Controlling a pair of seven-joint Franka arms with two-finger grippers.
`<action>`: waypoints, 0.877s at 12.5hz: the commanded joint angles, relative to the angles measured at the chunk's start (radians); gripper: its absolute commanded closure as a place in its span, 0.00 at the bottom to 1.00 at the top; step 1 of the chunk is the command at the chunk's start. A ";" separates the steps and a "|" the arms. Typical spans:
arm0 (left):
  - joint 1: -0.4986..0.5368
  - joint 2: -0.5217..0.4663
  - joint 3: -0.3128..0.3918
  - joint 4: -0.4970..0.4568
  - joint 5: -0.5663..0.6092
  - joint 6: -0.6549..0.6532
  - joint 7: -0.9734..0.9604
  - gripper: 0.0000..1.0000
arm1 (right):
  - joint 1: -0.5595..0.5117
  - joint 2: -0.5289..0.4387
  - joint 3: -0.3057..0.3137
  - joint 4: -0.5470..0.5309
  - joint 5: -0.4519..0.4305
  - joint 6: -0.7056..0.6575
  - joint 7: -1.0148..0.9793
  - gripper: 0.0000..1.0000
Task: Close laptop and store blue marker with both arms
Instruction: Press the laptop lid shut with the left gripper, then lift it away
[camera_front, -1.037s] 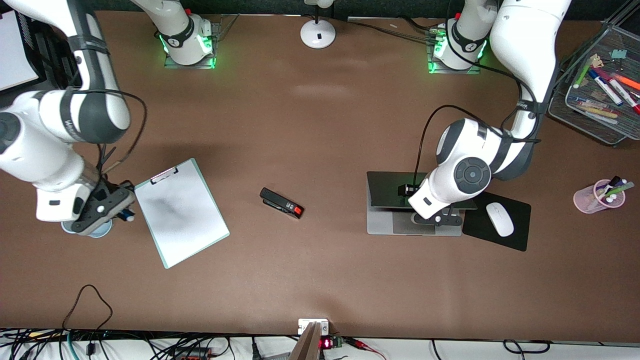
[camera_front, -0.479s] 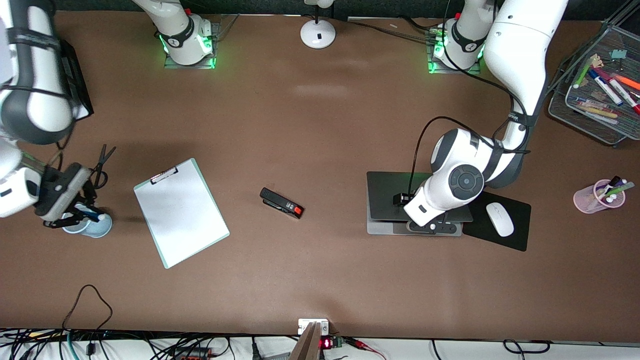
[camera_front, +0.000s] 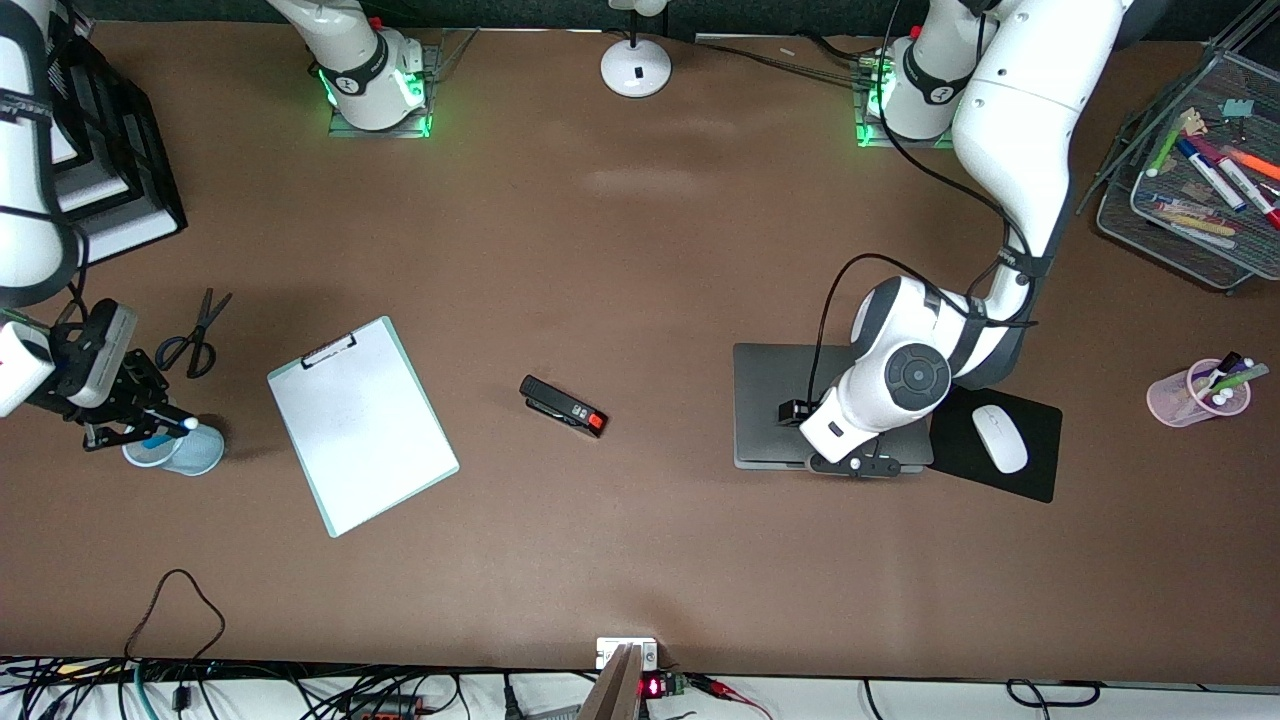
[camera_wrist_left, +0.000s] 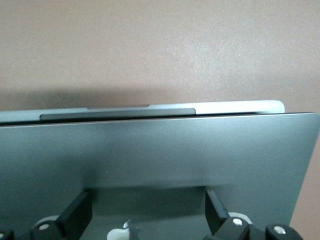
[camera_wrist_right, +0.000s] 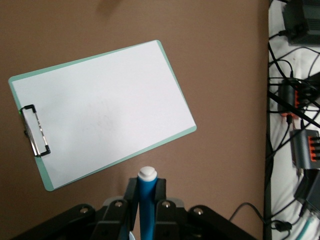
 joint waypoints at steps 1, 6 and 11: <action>-0.014 0.023 0.003 0.030 -0.002 0.016 0.020 0.00 | -0.082 0.046 0.012 0.035 0.110 -0.101 -0.167 1.00; -0.020 0.015 0.004 0.030 0.001 0.013 0.021 0.00 | -0.192 0.143 0.012 0.176 0.182 -0.334 -0.263 1.00; 0.006 -0.121 0.017 0.032 0.001 -0.053 0.015 0.00 | -0.249 0.195 0.013 0.237 0.232 -0.437 -0.307 1.00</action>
